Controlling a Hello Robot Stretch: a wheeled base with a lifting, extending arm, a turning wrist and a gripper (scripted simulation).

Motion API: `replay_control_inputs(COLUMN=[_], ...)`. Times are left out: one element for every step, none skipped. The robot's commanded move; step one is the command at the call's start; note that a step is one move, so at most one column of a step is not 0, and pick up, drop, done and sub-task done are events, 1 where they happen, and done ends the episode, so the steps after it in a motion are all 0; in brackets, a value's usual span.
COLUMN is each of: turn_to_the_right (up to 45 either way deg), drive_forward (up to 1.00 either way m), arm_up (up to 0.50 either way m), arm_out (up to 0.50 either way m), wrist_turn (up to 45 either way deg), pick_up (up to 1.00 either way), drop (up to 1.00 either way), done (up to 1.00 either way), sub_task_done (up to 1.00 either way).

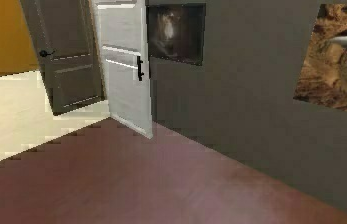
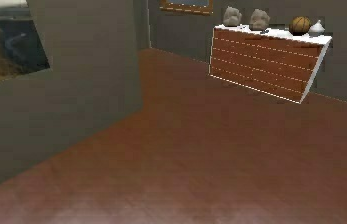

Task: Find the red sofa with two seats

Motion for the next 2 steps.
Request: replay_control_inputs(turn_to_the_right=[0.0, -45.0], drive_forward=[0.30, 0.00], arm_up=[0.00, 0.00], arm_out=[0.00, 0.00], wrist_turn=[0.0, 0.0], pick_up=[0.00, 0.00], drop=[0.00, 0.00], done=[0.00, 0.00], sub_task_done=[0.00, 0.00])
